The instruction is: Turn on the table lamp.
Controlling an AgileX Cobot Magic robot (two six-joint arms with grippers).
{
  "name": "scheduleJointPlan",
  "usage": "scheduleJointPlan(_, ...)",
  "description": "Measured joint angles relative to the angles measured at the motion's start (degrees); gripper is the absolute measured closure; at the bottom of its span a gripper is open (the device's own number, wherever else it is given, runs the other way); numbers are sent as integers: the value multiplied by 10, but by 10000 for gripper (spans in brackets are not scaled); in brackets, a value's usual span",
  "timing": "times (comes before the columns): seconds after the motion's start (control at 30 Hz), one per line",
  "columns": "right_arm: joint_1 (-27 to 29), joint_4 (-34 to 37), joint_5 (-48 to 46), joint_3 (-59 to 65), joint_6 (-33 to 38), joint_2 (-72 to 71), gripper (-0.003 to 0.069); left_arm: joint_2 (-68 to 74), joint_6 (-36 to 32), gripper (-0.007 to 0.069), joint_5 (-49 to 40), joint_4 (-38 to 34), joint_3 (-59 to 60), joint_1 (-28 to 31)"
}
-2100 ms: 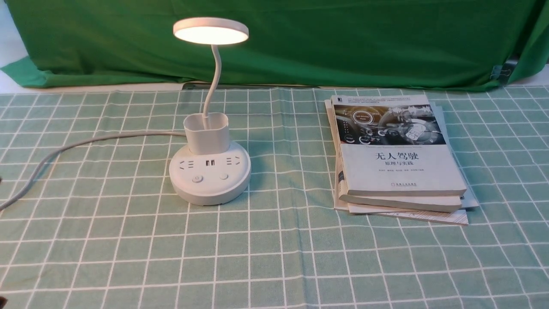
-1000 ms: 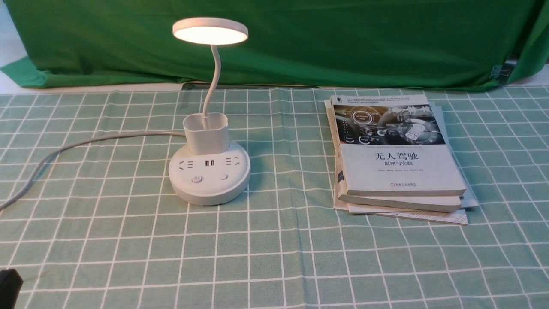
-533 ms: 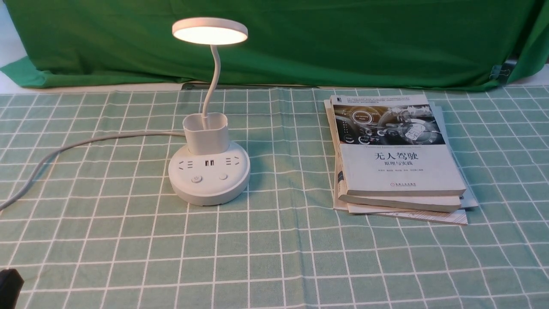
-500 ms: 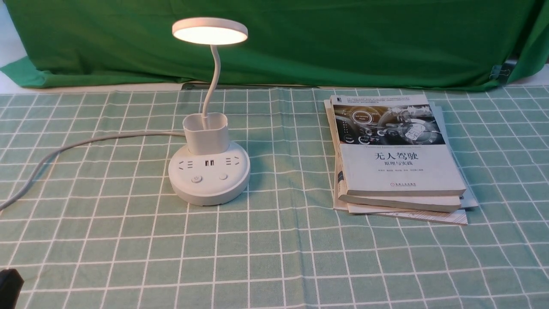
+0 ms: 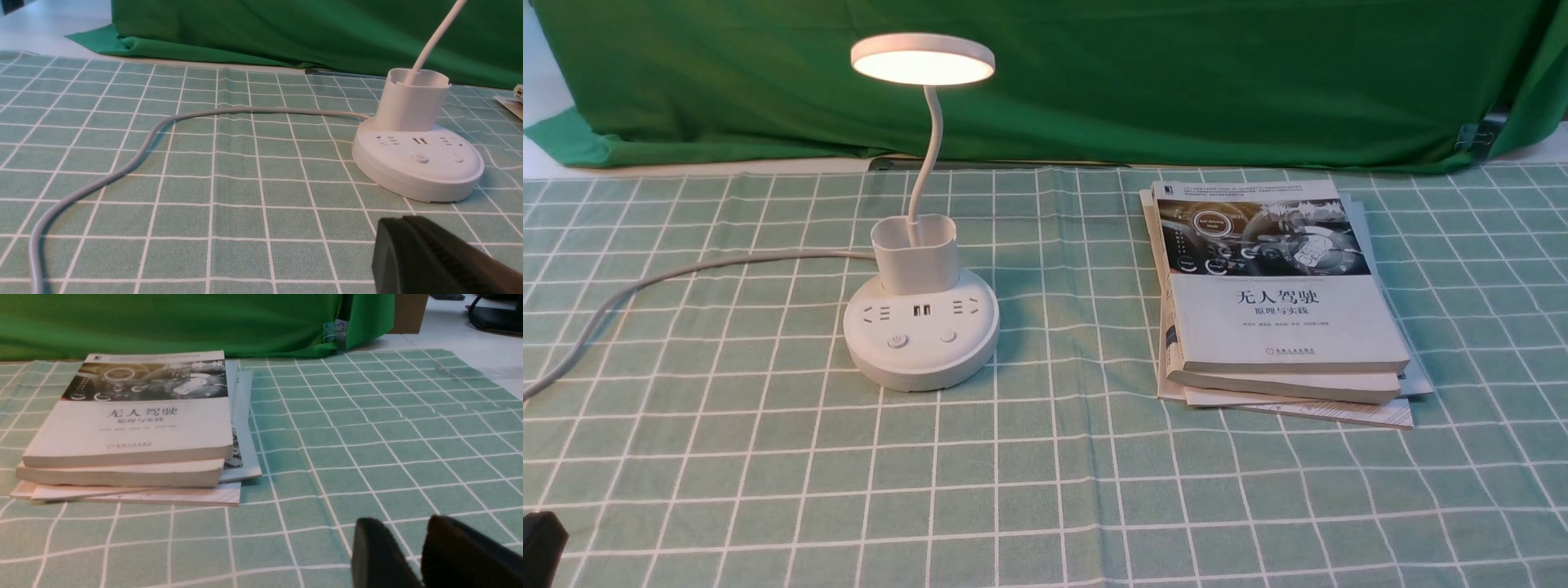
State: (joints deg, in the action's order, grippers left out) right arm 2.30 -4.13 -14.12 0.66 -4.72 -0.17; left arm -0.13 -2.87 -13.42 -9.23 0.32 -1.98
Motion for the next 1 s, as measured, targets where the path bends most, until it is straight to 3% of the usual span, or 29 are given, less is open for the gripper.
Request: scheduleJointPlan(1.0,0,0,0,0,0,0,419,0,-2,603,2,0,0,0)
